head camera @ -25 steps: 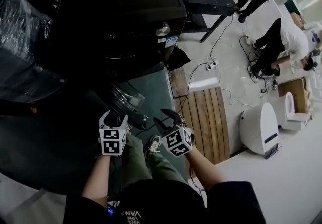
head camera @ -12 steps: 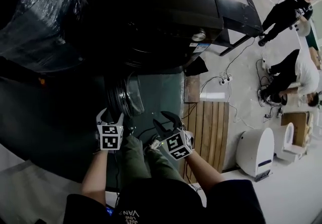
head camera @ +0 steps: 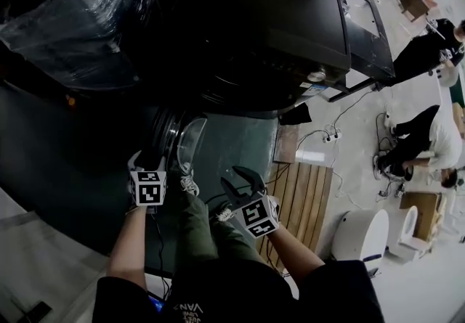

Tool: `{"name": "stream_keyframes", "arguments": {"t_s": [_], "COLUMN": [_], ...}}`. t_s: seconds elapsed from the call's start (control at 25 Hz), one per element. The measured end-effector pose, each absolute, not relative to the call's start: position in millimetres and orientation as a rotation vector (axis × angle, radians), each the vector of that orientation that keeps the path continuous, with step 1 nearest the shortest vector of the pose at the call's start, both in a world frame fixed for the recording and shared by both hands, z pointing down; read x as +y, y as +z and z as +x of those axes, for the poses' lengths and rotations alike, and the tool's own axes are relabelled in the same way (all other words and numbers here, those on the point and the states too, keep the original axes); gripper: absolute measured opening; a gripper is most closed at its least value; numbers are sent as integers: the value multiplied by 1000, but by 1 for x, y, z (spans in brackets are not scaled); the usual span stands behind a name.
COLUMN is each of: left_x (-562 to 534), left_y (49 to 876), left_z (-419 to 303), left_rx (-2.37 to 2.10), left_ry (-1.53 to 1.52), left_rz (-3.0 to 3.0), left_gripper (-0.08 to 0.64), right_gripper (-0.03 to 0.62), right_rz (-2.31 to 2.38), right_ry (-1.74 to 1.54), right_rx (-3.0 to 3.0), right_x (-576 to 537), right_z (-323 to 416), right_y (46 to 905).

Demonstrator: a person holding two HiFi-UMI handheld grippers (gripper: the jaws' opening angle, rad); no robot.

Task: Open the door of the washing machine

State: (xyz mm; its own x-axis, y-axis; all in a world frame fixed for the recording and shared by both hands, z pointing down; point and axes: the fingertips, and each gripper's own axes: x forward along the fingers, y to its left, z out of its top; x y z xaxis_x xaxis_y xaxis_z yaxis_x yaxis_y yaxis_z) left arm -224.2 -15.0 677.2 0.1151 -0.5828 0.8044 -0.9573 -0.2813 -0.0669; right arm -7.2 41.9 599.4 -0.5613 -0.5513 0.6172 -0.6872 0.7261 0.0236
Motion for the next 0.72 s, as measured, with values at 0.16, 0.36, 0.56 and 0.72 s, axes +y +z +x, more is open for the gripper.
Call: {"name": "stream_keyframes", "arguments": {"t_s": [0.16, 0.36, 0.56, 0.72], "left_x": [-34, -59, -87, -108], "left_y": [677, 679, 683, 685], "left_z": [-261, -301, -334, -352], "left_rx": [-1541, -1579, -1598, -1564], "left_ry": [1099, 1147, 1185, 1221], "left_rz": [1893, 1865, 1848, 1863], "left_gripper": [259, 259, 259, 261], "right_gripper": [164, 164, 164, 164], "right_rz": [890, 862, 846, 823], "right_ry": [293, 293, 294, 273], "right_rx": [-2334, -2328, -2317, -2317], "right_x": [33, 12, -22, -53], "right_z": [-30, -48, -70, -91], "right_y": [596, 594, 590, 584]}}
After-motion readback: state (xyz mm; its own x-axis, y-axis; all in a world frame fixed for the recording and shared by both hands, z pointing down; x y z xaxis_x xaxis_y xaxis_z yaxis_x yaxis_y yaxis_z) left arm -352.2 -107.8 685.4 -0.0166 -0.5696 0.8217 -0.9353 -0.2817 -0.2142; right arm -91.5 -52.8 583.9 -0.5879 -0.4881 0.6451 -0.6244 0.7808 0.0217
